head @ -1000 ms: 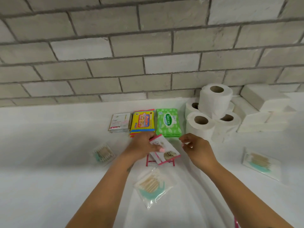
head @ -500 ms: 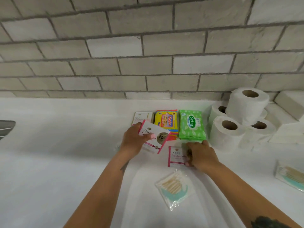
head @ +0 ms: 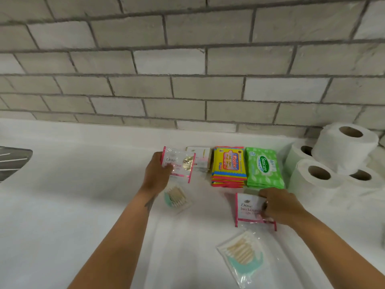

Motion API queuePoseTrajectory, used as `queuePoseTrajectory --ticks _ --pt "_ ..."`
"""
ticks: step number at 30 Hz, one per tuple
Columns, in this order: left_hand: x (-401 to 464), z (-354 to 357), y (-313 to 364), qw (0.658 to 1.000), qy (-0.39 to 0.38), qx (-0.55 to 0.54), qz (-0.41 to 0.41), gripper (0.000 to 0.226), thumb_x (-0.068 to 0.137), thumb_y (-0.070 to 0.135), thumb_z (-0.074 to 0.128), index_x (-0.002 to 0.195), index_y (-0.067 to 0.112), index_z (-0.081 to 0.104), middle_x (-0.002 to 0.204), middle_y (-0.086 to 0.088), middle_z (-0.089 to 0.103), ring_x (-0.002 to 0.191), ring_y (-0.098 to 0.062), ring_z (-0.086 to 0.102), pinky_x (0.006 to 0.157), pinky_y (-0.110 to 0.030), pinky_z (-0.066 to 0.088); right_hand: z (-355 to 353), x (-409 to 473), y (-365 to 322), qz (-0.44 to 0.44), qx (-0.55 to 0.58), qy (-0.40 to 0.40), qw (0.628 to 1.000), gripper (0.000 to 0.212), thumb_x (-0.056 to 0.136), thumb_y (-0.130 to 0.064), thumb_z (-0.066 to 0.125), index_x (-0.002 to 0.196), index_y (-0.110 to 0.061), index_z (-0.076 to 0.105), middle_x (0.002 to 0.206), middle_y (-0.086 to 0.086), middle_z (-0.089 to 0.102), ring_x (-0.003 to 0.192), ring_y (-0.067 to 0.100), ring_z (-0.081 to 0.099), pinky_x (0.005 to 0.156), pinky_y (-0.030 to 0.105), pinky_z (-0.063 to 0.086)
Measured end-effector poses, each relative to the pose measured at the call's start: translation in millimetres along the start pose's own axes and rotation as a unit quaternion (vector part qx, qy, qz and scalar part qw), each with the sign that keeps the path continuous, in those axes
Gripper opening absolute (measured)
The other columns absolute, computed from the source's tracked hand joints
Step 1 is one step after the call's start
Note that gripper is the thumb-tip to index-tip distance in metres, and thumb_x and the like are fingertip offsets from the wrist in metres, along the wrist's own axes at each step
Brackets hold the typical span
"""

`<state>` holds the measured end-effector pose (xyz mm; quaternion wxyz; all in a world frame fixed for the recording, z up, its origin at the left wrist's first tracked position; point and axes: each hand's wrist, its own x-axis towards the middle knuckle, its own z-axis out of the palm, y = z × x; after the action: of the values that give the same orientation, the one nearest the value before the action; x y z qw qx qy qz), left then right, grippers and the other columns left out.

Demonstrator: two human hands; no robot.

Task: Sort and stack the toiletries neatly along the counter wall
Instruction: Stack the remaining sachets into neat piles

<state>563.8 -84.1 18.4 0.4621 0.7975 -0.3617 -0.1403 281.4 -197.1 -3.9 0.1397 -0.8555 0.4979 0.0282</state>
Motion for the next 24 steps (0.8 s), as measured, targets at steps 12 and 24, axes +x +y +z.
queuePoseTrajectory --ticks 12,24 --pt "69 -3 -59 0.990 0.008 0.070 -0.120 0.042 0.083 -0.004 0.051 0.123 0.002 0.042 0.118 -0.015 0.058 0.104 -0.031 0.056 0.068 -0.030 0.041 -40 9 -22 -0.027 0.206 0.010 0.978 0.024 0.062 -0.012 0.084 0.077 -0.015 0.066 0.074 -0.001 0.070 0.073 0.019 0.064 0.068 0.034 0.051" --pt "56 13 -96 0.949 -0.070 0.288 0.106 0.039 0.091 0.025 0.051 0.129 0.032 0.056 0.145 0.008 0.044 0.137 -0.012 0.035 0.111 -0.031 0.024 -33 36 -73 -0.072 0.278 0.019 0.958 0.028 0.058 -0.013 0.087 0.079 -0.014 0.069 0.076 0.000 0.072 0.076 0.021 0.067 0.075 0.037 0.052"
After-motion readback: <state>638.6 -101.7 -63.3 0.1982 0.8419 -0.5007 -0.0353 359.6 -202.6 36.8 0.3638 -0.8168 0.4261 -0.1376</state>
